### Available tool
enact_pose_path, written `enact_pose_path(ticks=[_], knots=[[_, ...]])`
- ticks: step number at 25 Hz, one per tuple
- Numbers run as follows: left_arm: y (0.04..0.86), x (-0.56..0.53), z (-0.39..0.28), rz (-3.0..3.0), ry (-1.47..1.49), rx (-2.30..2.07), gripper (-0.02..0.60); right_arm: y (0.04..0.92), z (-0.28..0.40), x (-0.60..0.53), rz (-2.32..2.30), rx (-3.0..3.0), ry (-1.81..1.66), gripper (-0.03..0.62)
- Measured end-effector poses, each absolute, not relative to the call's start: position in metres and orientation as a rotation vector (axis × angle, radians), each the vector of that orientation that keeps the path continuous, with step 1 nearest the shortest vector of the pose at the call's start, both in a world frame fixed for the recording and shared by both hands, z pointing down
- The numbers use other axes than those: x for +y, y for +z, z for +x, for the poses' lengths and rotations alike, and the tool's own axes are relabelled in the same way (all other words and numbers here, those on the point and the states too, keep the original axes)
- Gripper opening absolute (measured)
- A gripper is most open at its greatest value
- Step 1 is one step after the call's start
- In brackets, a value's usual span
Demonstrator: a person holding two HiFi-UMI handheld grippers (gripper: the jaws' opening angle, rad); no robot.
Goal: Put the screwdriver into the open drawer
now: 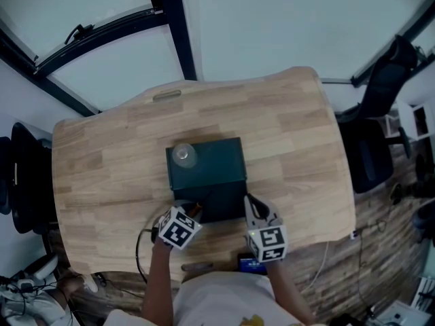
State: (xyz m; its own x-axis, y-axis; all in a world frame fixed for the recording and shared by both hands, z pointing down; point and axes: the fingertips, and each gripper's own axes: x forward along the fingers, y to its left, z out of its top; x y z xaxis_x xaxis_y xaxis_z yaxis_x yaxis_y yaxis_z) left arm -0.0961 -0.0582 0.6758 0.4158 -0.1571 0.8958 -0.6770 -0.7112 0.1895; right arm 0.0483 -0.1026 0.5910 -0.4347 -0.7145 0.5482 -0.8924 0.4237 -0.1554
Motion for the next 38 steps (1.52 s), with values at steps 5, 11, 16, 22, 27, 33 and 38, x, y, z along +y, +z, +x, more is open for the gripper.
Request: enact_pose_path(ticks=[5, 11, 16, 22, 27, 33, 38], knots=[[0.680, -0.056, -0.097, 2.096, 1.357, -0.665, 0.071, 0.591, 0.047, -0.103, 1.366, -2.289, 0.614, -0.002], [0.680, -0.055, -0.098, 2.043, 1.399, -0.616, 0.071, 0.591, 0.050, -0.102, 1.382, -2.295, 0.622, -0.002], [0.679, -0.056, -0.094, 2.021, 1.452, -0.557, 0.071, 0.589, 0.050, -0.100, 1.371, -2.289, 0.628, -0.002], [0.677, -0.061, -0.092, 2.005, 1.521, -0.522, 0.071, 0.590, 0.053, -0.101, 1.384, -2.288, 0.623, -0.002], [0.685, -0.053, -0.088, 1.949, 1.533, -0.475, 0.071, 0.590, 0.053, -0.102, 1.386, -2.286, 0.626, -0.002], [0.688, -0.051, -0.089, 1.908, 1.567, -0.430, 0.071, 0.589, 0.051, -0.102, 1.375, -2.283, 0.637, -0.002], [0.690, -0.049, -0.086, 1.888, 1.575, -0.412, 0.071, 0.591, 0.053, -0.102, 1.374, -2.282, 0.635, -0.002]])
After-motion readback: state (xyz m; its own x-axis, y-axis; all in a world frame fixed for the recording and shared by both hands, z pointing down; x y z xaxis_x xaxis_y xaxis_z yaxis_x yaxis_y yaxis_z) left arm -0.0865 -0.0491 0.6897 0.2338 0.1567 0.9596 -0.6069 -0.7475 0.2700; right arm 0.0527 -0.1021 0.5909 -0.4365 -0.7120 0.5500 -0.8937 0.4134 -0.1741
